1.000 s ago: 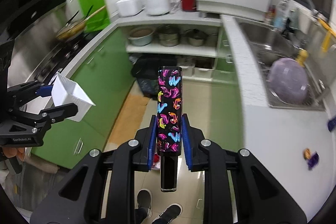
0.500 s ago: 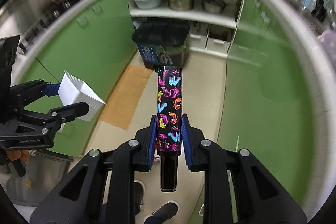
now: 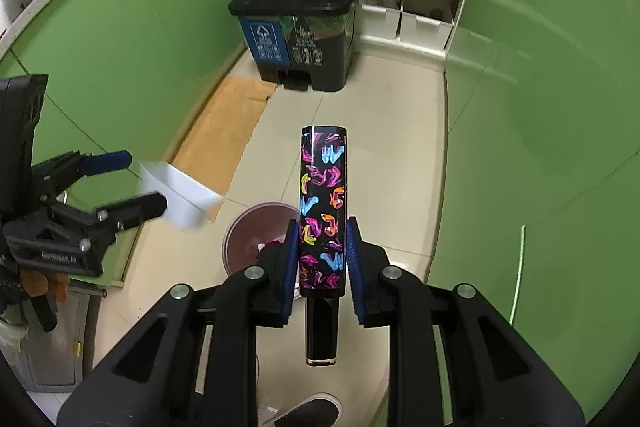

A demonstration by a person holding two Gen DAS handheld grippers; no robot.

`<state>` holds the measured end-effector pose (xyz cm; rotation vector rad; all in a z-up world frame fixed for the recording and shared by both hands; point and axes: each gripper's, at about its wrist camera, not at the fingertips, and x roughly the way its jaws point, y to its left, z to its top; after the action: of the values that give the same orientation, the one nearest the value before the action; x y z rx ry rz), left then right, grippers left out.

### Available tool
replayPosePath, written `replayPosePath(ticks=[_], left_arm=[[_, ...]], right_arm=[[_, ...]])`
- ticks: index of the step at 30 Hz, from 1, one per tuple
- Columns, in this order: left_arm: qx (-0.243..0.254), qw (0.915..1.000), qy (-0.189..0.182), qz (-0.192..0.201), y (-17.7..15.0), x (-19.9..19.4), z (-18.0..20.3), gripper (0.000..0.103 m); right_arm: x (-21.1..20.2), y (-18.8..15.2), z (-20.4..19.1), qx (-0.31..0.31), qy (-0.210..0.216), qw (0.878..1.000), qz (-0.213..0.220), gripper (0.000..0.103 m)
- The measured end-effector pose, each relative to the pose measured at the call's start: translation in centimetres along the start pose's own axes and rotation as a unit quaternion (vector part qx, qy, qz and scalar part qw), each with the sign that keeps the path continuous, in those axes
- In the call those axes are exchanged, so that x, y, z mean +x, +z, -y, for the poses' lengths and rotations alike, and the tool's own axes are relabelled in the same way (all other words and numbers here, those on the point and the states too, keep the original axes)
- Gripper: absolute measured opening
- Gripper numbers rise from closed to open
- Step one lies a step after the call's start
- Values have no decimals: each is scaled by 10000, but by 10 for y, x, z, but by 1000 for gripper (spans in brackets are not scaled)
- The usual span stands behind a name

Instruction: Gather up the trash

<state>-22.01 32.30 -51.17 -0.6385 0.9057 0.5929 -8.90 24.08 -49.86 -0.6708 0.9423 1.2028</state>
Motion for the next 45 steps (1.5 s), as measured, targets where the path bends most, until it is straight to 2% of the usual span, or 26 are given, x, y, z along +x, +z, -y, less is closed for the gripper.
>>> replayPosePath(ticks=[4,12,21,22,23,24,30,33,38,41,45], left_arm=[[-137,9999,65,-72,1,6,-13,98],[-344,9993,156,46,1,-16,-35,98],[-749,9961,339,311,-7,-39,-81,98],[-784,9957,356,330,-9,-39,-84,98],[-825,9952,385,358,-11,-40,-88,98],[-845,9949,402,367,-12,-40,-91,98],[-917,9941,459,352,-17,-42,-95,98],[-847,9950,414,329,-7,-50,-83,98],[-664,9966,335,353,15,-90,-53,98],[-518,9976,269,381,37,-131,-25,98],[-313,9984,176,432,70,-199,16,98]], right_arm=[[8,-2,-4,-30,32,10000,-67,22],[26,7,-34,-270,282,9990,-233,22],[71,20,-78,-671,662,9946,-442,24],[76,22,-81,-690,663,9945,-434,37],[82,23,-83,-699,675,9943,-432,58],[86,24,-85,-701,686,9942,-435,100],[95,26,-87,-723,624,9944,-450,100],[83,28,-81,-627,578,9955,-413,100],[27,41,-69,-430,498,9973,-314,100],[-27,55,-59,-278,455,9983,-214,100],[-120,77,-46,-104,381,9992,-70,100]])
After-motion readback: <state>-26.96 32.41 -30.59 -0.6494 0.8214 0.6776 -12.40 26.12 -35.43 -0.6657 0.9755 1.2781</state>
